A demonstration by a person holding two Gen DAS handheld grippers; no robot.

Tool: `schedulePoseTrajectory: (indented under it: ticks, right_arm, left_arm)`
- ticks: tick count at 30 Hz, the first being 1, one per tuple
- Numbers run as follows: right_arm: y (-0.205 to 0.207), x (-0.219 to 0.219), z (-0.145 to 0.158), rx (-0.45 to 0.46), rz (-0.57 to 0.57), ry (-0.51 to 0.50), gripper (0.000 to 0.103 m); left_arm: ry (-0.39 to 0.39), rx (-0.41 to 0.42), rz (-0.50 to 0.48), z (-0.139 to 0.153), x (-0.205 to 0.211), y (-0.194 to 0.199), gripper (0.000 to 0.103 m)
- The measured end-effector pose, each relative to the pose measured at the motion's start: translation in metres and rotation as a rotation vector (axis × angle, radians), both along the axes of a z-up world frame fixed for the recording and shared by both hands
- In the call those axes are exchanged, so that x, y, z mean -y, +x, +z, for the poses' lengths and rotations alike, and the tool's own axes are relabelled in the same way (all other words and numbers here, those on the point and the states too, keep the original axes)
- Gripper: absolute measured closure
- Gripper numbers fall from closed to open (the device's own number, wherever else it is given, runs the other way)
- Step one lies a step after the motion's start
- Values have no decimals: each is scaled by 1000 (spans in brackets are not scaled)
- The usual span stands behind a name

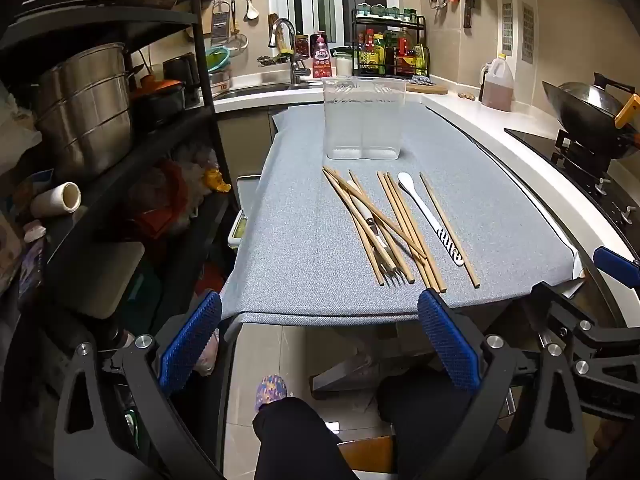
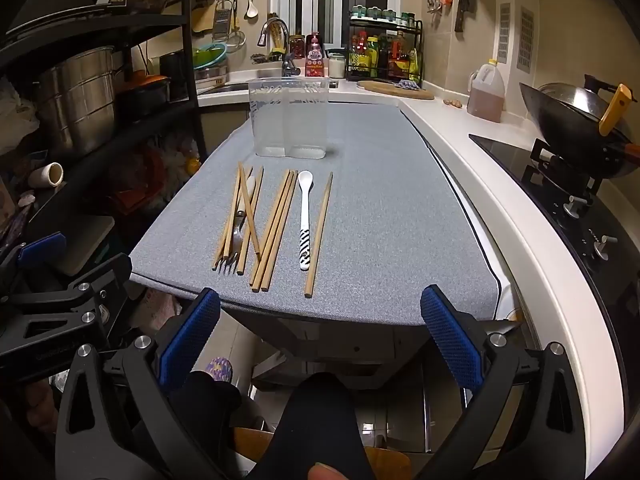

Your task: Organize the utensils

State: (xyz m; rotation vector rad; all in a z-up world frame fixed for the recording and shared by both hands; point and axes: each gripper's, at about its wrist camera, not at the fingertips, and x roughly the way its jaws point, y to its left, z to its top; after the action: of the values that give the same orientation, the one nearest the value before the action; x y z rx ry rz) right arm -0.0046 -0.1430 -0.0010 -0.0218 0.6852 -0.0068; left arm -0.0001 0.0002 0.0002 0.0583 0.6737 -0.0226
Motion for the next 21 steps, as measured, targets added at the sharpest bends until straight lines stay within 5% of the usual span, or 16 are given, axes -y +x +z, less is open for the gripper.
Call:
schedulePoseTrajectory:
  ticks: [21]
  right_arm:
    - [-1, -3, -2, -1, 6, 0, 5]
  left_arm:
    - [-4, 1, 1, 0, -3, 0, 8]
